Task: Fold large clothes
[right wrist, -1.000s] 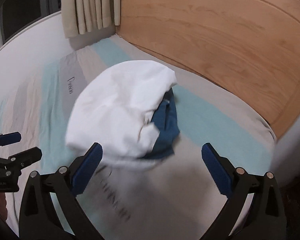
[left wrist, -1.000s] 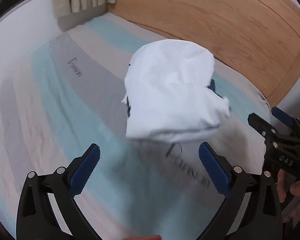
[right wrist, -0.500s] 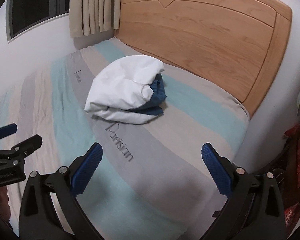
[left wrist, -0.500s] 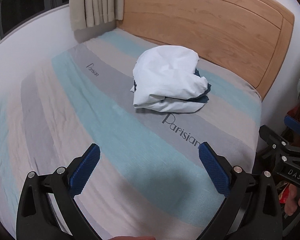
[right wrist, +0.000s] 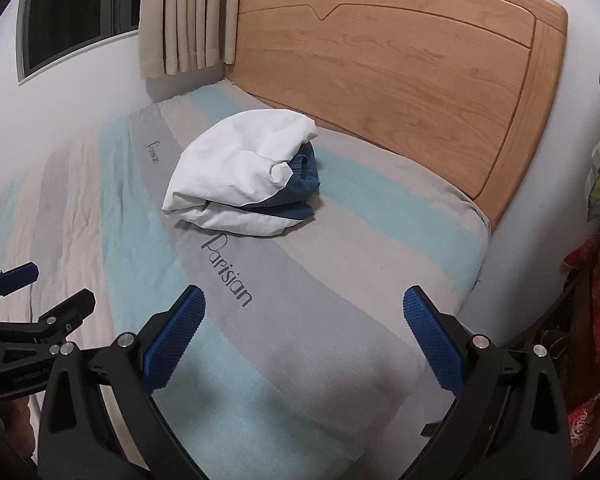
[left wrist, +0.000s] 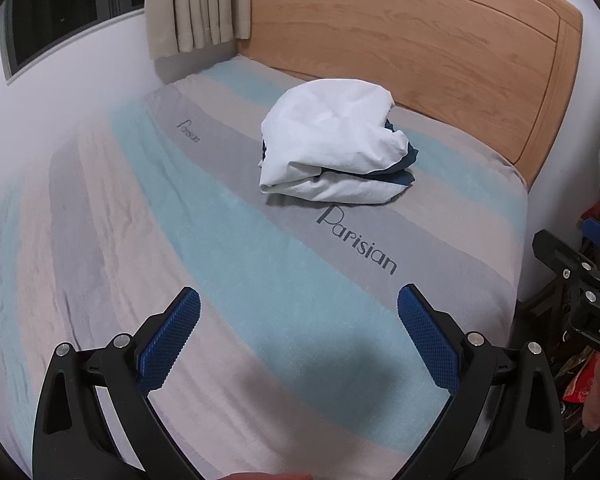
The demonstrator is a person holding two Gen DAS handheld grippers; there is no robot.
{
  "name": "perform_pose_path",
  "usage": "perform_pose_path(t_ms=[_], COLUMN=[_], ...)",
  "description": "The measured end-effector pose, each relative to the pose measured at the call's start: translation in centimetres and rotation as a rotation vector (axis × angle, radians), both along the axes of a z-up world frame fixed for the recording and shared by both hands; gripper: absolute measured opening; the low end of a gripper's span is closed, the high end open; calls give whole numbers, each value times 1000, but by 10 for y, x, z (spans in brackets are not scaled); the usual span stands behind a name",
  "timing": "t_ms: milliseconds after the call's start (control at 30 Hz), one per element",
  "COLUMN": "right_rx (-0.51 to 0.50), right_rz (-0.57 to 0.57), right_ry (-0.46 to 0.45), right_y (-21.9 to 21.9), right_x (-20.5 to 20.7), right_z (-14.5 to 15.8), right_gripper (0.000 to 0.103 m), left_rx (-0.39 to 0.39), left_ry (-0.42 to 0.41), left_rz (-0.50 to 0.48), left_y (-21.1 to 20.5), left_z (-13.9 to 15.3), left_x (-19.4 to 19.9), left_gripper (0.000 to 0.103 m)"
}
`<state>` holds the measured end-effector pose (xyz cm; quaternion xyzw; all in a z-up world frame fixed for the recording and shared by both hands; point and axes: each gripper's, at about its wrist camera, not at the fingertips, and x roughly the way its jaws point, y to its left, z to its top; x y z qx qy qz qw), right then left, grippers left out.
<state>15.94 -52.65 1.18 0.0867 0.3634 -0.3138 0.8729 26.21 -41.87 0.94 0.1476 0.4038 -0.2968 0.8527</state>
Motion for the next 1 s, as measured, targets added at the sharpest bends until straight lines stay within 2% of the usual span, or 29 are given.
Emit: perform_pose_path(t_ms=[1000], right_rx=[-6], right_rz=[0], right_ry=[-2], right_y=[5], right_x=[14], right_z=[9], right_gripper=[96], left_rx=[-23], left_ry=[-3], left_rz=[-31], left_y=[-9], left_z=[8], left_x=[13], left_gripper=[97])
